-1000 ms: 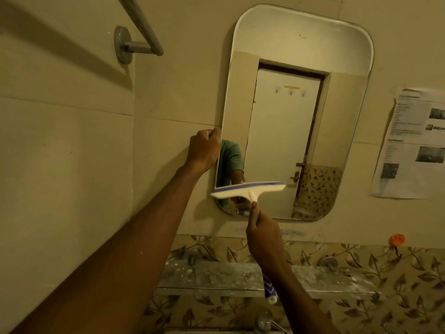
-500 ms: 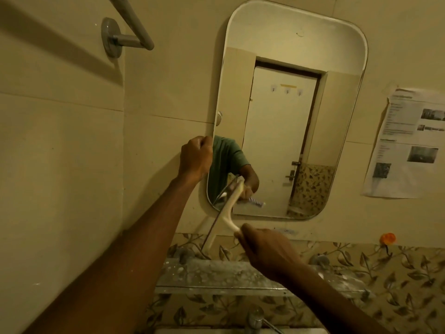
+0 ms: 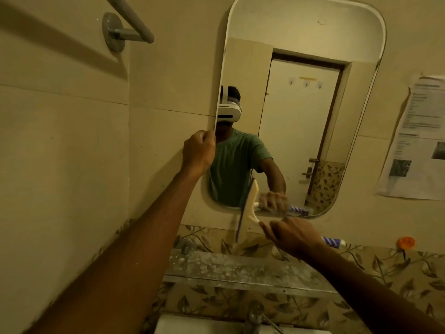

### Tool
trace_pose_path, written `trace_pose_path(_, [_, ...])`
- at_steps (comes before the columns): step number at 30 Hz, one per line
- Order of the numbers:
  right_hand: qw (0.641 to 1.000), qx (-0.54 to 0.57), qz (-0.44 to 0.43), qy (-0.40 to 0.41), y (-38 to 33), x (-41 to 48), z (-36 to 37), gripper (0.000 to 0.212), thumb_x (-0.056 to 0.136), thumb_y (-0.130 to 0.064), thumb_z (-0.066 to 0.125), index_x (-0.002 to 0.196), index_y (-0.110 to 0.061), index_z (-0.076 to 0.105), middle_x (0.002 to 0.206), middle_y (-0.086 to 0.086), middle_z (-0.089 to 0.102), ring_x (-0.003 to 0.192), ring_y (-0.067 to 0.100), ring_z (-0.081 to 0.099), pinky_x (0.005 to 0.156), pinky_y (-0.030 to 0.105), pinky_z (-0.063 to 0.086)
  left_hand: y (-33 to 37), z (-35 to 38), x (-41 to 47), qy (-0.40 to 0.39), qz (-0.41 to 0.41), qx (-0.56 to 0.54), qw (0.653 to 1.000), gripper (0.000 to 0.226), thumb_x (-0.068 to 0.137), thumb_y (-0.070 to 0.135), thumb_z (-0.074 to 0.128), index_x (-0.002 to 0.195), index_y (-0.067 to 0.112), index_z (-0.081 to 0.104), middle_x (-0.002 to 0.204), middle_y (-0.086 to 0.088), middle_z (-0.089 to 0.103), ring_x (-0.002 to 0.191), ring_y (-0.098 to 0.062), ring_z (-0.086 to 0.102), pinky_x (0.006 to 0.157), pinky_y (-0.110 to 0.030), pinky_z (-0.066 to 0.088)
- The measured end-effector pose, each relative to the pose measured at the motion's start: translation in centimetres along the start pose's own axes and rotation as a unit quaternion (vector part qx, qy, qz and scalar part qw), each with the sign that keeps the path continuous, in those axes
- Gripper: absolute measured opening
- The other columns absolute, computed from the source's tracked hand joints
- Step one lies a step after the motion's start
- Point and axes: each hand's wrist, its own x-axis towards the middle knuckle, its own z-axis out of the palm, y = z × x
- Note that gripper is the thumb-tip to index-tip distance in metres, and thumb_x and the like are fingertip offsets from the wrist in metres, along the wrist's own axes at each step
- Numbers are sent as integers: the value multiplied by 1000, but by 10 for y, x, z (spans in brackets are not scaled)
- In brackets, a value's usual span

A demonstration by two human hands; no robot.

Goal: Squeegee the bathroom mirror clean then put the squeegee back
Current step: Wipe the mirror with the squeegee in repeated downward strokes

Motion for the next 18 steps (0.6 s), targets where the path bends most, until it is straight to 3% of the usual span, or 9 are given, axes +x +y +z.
trace_pose_path(2, [1000,-20,6,-15,8,-8,2,79,82,-70,-5,69,-24,58,54,-3,53,47,11,52,50,27,46,-3,-1,-2,-17,0,12,1000,35,96,31,37,90,8,63,77,-8,61,66,-18,54,58,-30,42])
trace_pose_path(5, [1000,-8,-13,8,-12,1,1,70,84,-71,-4,62,-26,45,50,-4,44,40,8,41,42,23,31,-12,0,-10,-28,-8,19,999,31,96,29,38,85,13,61,74,-5,59,66,-16,54,56,-28,42])
trace_pose_path(8, [998,4,-41,57,-39,23,-3,77,90,-66,1,63,-22,58,50,-3,51,42,12,50,47,30,49,-24,8,-21,6,-16,17,1000,30,97,29,38,73,23,55,68,3,55,63,-10,51,56,-25,41])
trace_pose_path(11, [998,16,-32,55,-39,33,-4,75,93,-60,5,66,-21,63,52,-3,55,45,12,54,51,29,51,-27,13,-25,49,-24,16,998,32,96,28,37,70,22,55,68,4,55,62,-8,51,52,-22,38])
trace_pose_path(14, [998,47,-5,39,-6,23,2,59,96,-52,16,72,-22,60,62,-1,60,49,11,54,45,25,41,-25,17,-27,69,-31,13,997,33,96,28,37,69,23,55,66,7,54,60,-3,50,49,-18,35])
trace_pose_path(16, [999,31,16,23,22,10,5,50,96,-48,22,61,-26,49,56,-4,52,46,7,49,42,23,30,-24,19,-27,75,-34,18,996,31,96,29,36,75,18,57,72,4,55,65,-4,50,51,-21,35])
trace_pose_path(18, [998,32,48,11,44,0,7,48,96,-46,25,57,-26,46,53,-5,49,46,6,47,43,23,28,-24,20,-27,78,-31,32,996,30,96,30,37,84,14,59,81,1,56,70,-9,50,52,-21,35])
